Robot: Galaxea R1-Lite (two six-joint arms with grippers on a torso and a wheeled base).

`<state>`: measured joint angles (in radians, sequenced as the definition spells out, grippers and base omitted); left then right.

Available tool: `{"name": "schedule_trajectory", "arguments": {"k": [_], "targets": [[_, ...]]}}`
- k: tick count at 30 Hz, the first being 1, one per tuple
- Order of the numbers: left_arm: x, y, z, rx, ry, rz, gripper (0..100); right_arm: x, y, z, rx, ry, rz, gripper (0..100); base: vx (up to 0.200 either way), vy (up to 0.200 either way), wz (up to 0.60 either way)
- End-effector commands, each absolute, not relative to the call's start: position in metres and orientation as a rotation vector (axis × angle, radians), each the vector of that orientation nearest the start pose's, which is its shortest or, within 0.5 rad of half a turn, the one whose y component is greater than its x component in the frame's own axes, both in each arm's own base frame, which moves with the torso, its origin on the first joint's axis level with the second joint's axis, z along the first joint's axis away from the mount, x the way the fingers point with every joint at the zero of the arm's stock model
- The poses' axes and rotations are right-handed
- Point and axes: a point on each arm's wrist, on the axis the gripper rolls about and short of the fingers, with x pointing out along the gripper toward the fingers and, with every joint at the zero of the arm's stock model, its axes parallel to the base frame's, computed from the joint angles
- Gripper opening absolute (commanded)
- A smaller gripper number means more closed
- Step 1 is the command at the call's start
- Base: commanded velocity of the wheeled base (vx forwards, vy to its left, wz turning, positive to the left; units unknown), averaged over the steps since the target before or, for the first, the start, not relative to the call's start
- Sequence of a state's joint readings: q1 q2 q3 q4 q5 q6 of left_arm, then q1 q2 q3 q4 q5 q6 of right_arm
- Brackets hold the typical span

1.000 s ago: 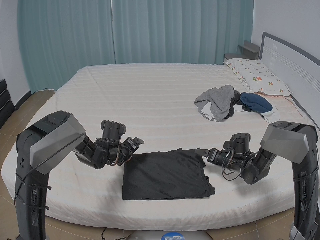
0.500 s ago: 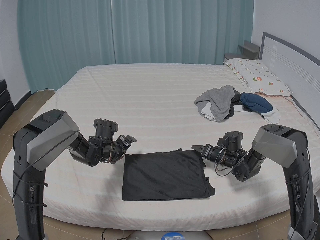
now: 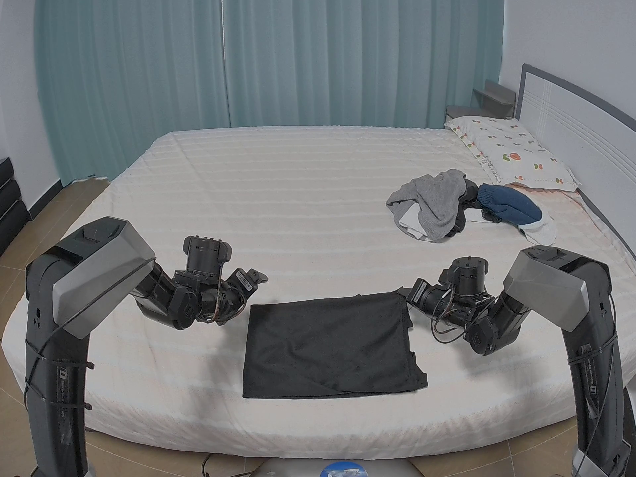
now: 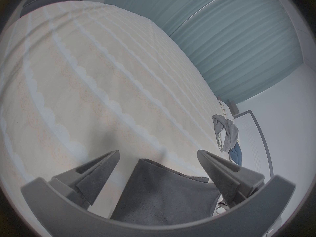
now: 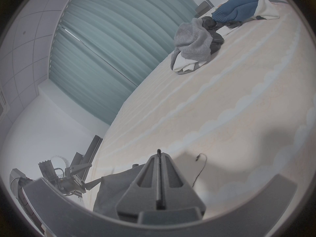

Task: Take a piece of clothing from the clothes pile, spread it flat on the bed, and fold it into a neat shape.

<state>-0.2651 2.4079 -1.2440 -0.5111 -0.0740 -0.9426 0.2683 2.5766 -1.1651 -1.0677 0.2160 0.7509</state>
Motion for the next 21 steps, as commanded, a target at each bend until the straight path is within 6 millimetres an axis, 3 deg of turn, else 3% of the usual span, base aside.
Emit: {"name": "schedule_trajectory", "arguments": {"k": [1, 15, 16, 21], "targets": [[0.427, -0.118, 0.006, -0.834, 0.758, 0.006, 100, 0.437, 0.12, -0.035, 0.722, 0.504, 0.319, 0, 0.0, 0.0, 0.0], [0.424, -0.128, 0.0, -0.824, 0.779, -0.008, 100, 0.438, 0.121, -0.038, 0.721, 0.506, 0.318, 0, 0.0, 0.0, 0.0], [0.424, -0.128, 0.0, -0.824, 0.779, -0.008, 100, 0.438, 0.121, -0.038, 0.721, 0.506, 0.318, 100, 0.0, 0.0, 0.0], [0.423, -0.134, -0.003, -0.816, 0.789, -0.018, 100, 0.434, 0.119, -0.032, 0.722, 0.492, 0.321, 100, 0.0, 0.0, 0.0]]}}
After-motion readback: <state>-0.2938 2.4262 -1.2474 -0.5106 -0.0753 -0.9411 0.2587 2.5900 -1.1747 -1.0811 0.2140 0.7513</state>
